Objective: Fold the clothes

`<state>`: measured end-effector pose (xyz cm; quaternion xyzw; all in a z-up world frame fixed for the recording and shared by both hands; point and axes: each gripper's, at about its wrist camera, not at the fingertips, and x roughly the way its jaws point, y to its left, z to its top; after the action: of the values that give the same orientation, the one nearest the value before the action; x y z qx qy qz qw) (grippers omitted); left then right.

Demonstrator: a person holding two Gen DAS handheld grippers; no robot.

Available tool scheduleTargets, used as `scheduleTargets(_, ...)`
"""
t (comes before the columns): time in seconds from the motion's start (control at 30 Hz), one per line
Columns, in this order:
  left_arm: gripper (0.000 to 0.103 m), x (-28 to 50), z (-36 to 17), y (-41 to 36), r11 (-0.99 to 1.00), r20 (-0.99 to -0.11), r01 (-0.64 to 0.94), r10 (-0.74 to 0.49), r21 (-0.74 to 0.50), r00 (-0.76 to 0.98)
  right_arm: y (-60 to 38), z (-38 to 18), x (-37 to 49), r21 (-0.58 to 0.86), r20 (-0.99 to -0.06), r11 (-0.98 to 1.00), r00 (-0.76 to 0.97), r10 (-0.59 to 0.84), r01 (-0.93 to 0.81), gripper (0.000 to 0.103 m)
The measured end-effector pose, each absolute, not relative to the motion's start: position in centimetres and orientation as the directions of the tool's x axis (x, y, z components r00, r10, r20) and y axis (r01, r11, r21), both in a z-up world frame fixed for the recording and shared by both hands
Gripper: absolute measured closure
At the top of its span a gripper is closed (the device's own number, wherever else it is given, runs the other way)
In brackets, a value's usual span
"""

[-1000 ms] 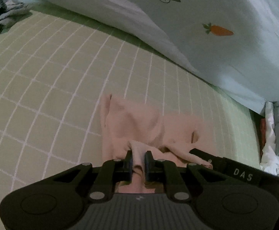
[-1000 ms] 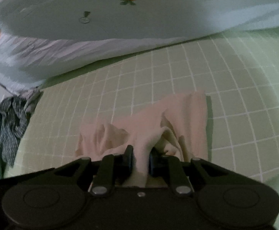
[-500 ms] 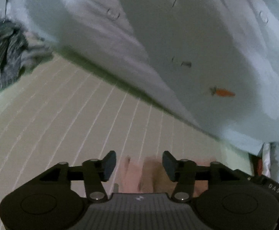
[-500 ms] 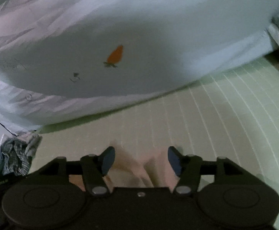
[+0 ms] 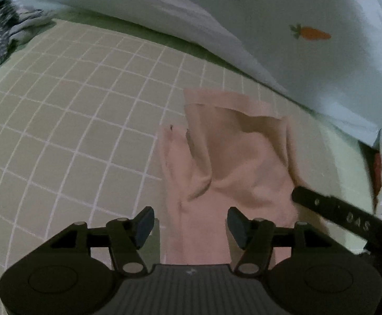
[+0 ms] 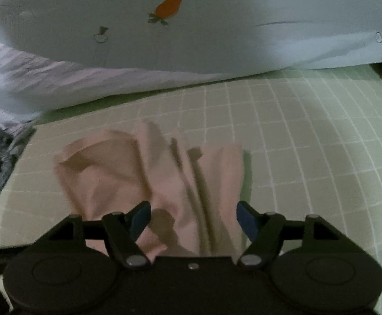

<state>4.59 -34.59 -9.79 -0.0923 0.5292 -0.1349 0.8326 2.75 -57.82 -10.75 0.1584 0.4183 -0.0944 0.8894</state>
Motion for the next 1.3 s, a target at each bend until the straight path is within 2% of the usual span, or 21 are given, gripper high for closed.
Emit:
scheduleTargets(0.03, 0.04, 4.9, -9.9, -34.5, 0.954, -0.858, 0.115, -0.3, -0.277, 0.417, -58.4, -11.0, 2.9, 0.198, -0.772, 0.922, 0.632, -0.061, 0.332, 0.053)
scheduleTargets(0.1, 0.04, 5.4, -10.2, -34.2, 0.967, -0.86, 0.09, -0.254, -0.239, 0.443, -60.0, -11.4, 3.0, 0.217, -0.782, 0.883, 0.615, -0.098, 0.417, 0.055)
scheduleTargets(0.17, 0.04, 5.5, -10.3, -34.1, 0.963, -0.859, 0.091, -0.267, -0.253, 0.436, -61.3, -11.3, 2.5, 0.2, -0.783, 0.852, 0.601, -0.157, 0.483, 0.065)
scheduleTargets(0.27, 0.04, 5.6, -10.6, -34.1, 0.954, -0.857, 0.098, -0.298, -0.284, 0.421, -62.5, -11.0, 1.7, 0.208, -0.786, 0.829, 0.593, -0.174, 0.519, 0.056)
scheduleTargets(0.33, 0.04, 5.6, -10.7, -34.1, 0.947, -0.855, 0.101, -0.318, -0.304, 0.41, -62.7, -10.8, 1.2, 0.28, -0.787, 0.805, 0.605, -0.118, 0.522, 0.036)
scheduleTargets(0.37, 0.04, 5.7, -10.8, -34.1, 0.944, -0.854, 0.103, -0.328, -0.314, 0.405, -62.7, -10.8, 1.0, 0.317, -0.787, 0.791, 0.611, -0.089, 0.523, 0.031)
scheduleTargets(0.43, 0.03, 5.7, -11.0, -34.1, 0.936, -0.851, 0.106, -0.348, -0.334, 0.394, -62.1, -10.6, 0.7, 0.374, -0.777, 0.778, 0.629, -0.035, 0.505, 0.024)
scheduleTargets(0.5, 0.027, 5.8, -11.1, -34.1, 0.929, -0.847, 0.109, -0.368, -0.354, 0.383, -61.3, -10.6, 0.8, 0.412, -0.763, 0.788, 0.646, 0.024, 0.457, 0.019)
scheduleTargets(0.57, 0.027, 5.8, -11.3, -34.1, 0.92, -0.843, 0.112, -0.388, -0.374, 0.372, -60.4, -10.9, 1.1, 0.419, -0.763, 0.812, 0.642, 0.073, 0.406, 0.019)
scheduleTargets(0.67, 0.026, 5.7, -11.3, -34.7, 0.921, -0.837, 0.137, -0.39, -0.366, 0.384, -59.2, -11.7, 2.3, 0.353, -0.802, 0.855, 0.593, 0.067, 0.38, 0.019)
scheduleTargets(0.77, 0.027, 5.8, -11.4, -35.1, 0.912, -0.826, 0.159, -0.41, -0.378, 0.386, -59.0, -12.4, 2.6, 0.341, -0.817, 0.86, 0.572, 0.071, 0.38, 0.019)
scheduleTargets(0.8, 0.033, 5.9, -11.5, -35.1, 0.906, -0.82, 0.163, -0.423, -0.39, 0.386, -59.2, -12.5, 2.5, 0.349, -0.818, 0.855, 0.57, 0.078, 0.383, 0.02)
scheduleTargets(0.83, 0.042, 6.0, -11.5, -35.0, 0.899, -0.813, 0.165, -0.438, -0.407, 0.383, -59.3, -12.5, 2.4, 0.357, -0.815, 0.853, 0.573, 0.087, 0.379, 0.026)
scheduleTargets(0.87, 0.044, 6.2, -11.6, -35.3, 0.898, -0.811, 0.162, -0.44, -0.41, 0.385, -59.2, -12.5, 2.4, 0.366, -0.811, 0.853, 0.577, 0.096, 0.371, 0.032)
scheduleTargets(0.9, 0.054, 6.2, -11.5, -35.4, 0.899, -0.811, 0.158, -0.436, -0.408, 0.389, -59.2, -12.5, 2.3, 0.373, -0.807, 0.855, 0.581, 0.108, 0.359, 0.05)
scheduleTargets(0.93, 0.074, 6.2, -11.5, -35.1, 0.895, -0.805, 0.147, -0.443, -0.421, 0.395, -59.1, -12.4, 2.2, 0.372, -0.804, 0.862, 0.583, 0.114, 0.345, 0.068)
scheduleTargets(0.97, 0.082, 6.0, -11.5, -34.9, 0.886, -0.794, 0.132, -0.458, -0.445, 0.4, -58.8, -12.1, 2.1, 0.364, -0.803, 0.87, 0.586, 0.111, 0.334, 0.072)
scheduleTargets(1.0, 0.091, 5.8, -11.5, -34.8, 0.875, -0.782, 0.117, -0.474, -0.47, 0.405, -58.6, -11.8, 1.9, 0.355, -0.802, 0.877, 0.588, 0.108, 0.323, 0.082)
scheduleTargets(1.3, 0.092, 3.0, -8.4, -38.0, 0.819, -0.713, 0.278, -0.574, -0.502, 0.403, -58.9, -8.7, -2.3, 0.314, -0.777, 0.887, 0.628, 0.035, 0.34, 0.084)
